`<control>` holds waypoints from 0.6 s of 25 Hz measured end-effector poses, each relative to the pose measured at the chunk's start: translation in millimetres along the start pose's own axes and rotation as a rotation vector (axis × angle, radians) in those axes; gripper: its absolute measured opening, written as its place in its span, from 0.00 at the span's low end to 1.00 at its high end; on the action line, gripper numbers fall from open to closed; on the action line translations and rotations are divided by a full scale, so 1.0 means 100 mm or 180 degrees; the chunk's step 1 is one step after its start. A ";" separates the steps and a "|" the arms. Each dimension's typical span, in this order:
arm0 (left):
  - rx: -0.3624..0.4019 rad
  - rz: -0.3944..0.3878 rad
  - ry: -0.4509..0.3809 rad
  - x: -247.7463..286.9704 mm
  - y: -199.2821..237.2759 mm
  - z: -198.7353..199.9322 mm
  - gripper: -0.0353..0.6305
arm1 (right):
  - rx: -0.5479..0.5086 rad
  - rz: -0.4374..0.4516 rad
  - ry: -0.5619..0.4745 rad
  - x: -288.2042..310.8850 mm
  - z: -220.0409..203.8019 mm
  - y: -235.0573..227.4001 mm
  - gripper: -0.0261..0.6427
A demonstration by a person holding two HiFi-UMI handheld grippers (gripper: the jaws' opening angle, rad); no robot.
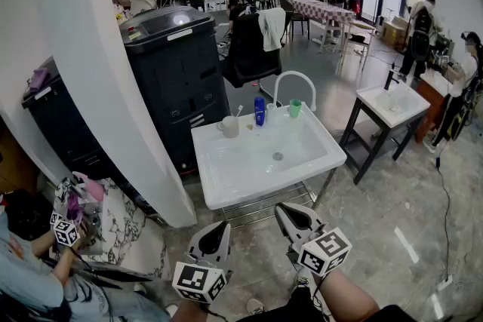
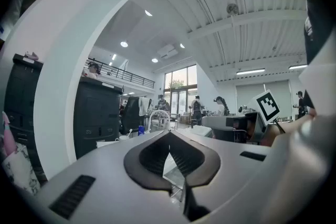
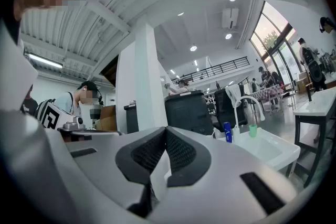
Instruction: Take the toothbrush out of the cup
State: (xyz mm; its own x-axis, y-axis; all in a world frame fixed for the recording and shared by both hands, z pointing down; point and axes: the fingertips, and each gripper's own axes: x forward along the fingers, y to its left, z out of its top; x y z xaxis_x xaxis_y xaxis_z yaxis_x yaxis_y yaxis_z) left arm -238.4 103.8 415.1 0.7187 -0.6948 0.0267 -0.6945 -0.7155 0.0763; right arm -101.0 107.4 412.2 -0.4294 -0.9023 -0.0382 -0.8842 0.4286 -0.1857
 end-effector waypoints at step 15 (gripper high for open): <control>0.0040 -0.0016 0.0035 -0.04 0.00 0.02 0.08 | -0.0003 -0.0004 -0.0031 -0.07 0.04 0.04 0.06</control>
State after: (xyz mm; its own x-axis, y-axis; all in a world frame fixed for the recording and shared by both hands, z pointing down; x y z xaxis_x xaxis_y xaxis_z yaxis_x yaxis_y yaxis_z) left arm -241.3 106.6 413.3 0.7225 -0.6904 0.0375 -0.6912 -0.7198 0.0641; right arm -100.9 115.3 407.5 -0.4266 -0.9032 -0.0477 -0.8848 0.4277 -0.1848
